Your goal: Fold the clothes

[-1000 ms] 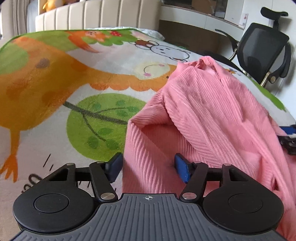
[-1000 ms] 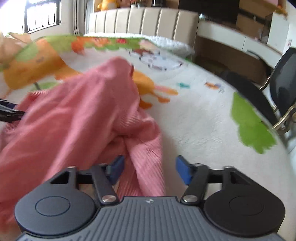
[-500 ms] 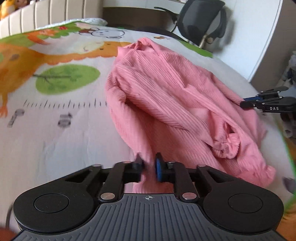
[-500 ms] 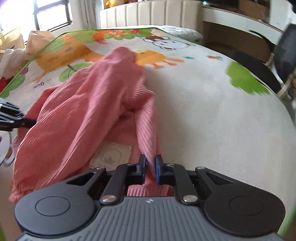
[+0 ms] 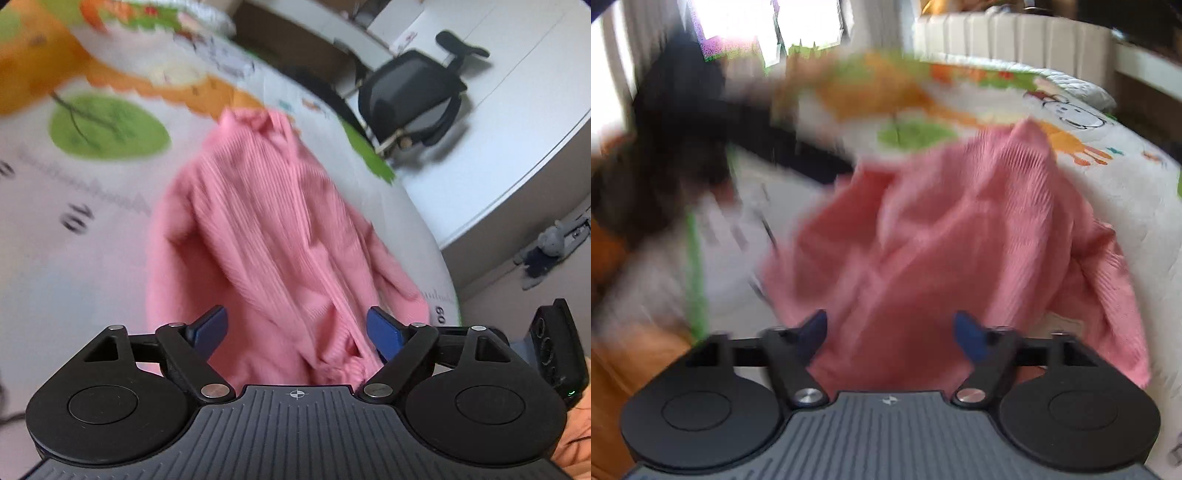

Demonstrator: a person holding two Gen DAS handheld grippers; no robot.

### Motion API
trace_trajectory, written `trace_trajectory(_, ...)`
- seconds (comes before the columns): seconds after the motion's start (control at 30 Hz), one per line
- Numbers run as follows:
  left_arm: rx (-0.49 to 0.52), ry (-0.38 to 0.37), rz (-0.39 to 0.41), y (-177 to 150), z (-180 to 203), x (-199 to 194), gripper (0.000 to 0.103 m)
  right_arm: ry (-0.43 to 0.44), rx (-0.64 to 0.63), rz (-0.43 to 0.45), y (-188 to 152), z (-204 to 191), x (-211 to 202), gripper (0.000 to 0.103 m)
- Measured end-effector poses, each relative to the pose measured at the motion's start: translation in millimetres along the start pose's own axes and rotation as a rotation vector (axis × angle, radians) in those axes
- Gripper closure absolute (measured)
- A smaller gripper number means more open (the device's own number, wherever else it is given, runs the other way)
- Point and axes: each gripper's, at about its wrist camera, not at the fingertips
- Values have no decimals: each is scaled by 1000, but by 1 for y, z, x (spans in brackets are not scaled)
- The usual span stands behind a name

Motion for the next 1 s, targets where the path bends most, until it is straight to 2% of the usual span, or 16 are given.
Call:
trace_trajectory(0.03,-14,-21,-20,1,0,9,11,-33,-33,-21,-1,5,1,88)
trace_trajectory(0.1,-9,-22,-62,5,5,33,9,-152,-39,50,10,28,-22,94)
trace_trajectory(0.2,-2,-25,-124,12,11,68,9,-456,-117,203,34,65,-53,96)
trace_trajectory(0.3,38,11,-130,19,21,96,10,-744,-205,271,62,109,-42,96)
trace_trajectory(0.4,75,29,-123,20,27,106,20,-688,15,265,90,157,-36,95)
trace_trajectory(0.43,91,32,-120,19,27,105,24,-577,98,279,93,162,-40,95)
trace_trajectory(0.5,124,45,-105,16,25,102,38,-316,161,272,87,154,-42,75)
trace_trajectory(0.53,141,52,-97,14,24,100,47,-226,166,252,81,144,-41,47)
trace_trajectory(0.57,148,55,-90,14,23,99,59,-159,156,228,72,132,-38,33)
trace_trajectory(0.67,155,51,-71,15,17,94,82,2,158,125,51,97,-20,33)
trace_trajectory(0.73,138,26,-58,18,12,88,88,-12,116,30,41,81,3,33)
trace_trajectory(0.77,130,31,-14,24,8,74,90,-36,78,-5,38,77,12,42)
trace_trajectory(0.8,123,36,29,30,4,59,91,-65,33,-38,34,73,20,59)
trace_trajectory(0.83,115,41,73,36,0,45,91,-90,3,-56,27,68,18,93)
trace_trajectory(0.93,92,56,203,54,-13,1,91,-180,-111,9,36,58,6,95)
trace_trajectory(1.0,76,96,310,69,-25,-33,91,-294,-208,82,49,61,-6,95)
Point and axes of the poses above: each gripper's, at about its wrist camera, not at the fingertips, and x roughly the way its jaws point, z to its right, y to its top, and after that the axes turned 5 degrees about x, right-handed
